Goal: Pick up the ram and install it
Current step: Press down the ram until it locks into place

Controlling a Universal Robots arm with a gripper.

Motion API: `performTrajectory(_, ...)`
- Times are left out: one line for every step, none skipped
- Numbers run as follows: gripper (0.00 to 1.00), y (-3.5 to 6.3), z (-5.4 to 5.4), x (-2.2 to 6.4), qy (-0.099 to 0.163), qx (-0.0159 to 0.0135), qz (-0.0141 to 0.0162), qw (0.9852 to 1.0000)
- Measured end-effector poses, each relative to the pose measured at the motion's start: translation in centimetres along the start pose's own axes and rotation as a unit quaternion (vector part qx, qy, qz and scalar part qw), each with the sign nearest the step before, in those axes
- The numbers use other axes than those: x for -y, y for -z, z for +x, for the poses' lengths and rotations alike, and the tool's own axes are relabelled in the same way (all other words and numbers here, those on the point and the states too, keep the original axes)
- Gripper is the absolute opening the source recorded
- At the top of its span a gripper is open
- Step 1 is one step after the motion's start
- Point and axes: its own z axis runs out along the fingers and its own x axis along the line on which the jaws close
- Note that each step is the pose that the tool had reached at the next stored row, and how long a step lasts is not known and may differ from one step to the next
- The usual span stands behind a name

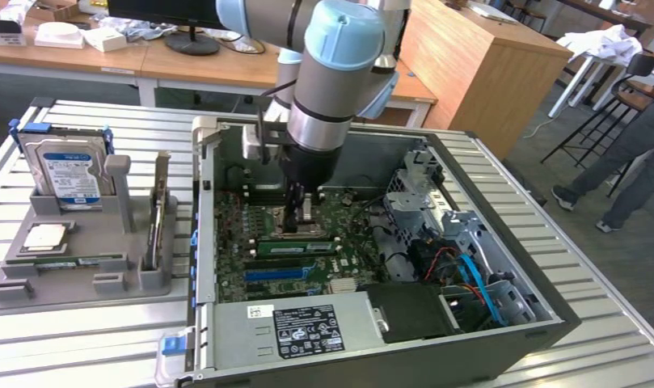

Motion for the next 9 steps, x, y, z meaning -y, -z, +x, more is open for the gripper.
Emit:
performTrajectory(0.1, -0.01, 0.0, -0.16, 0.0, 0.0, 0.0, 1.0)
performTrajectory(0.1, -0.03, 0.0, -0.29, -0.001, 0.0, 0.0, 1.0)
performTrajectory(0.1, -0.04, 0.0, -0.41, -0.001, 0.0, 0.0, 1.0)
performTrajectory(0.1, -0.05, 0.0, -0.56, -0.001, 0.0, 0.0, 1.0)
performTrajectory(0.1, -0.06, 0.0, -0.7, -0.001, 0.0, 0.0, 1.0)
performTrajectory(0.1, -0.07, 0.0, -0.79, -0.002, 0.0, 0.0, 1.0)
performTrajectory(0.1, -0.07, 0.0, -0.79, -0.002, 0.0, 0.0, 1.0)
performTrajectory(0.1, -0.07, 0.0, -0.79, -0.002, 0.0, 0.0, 1.0)
performTrajectory(0.1, -0.07, 0.0, -0.79, -0.002, 0.0, 0.0, 1.0)
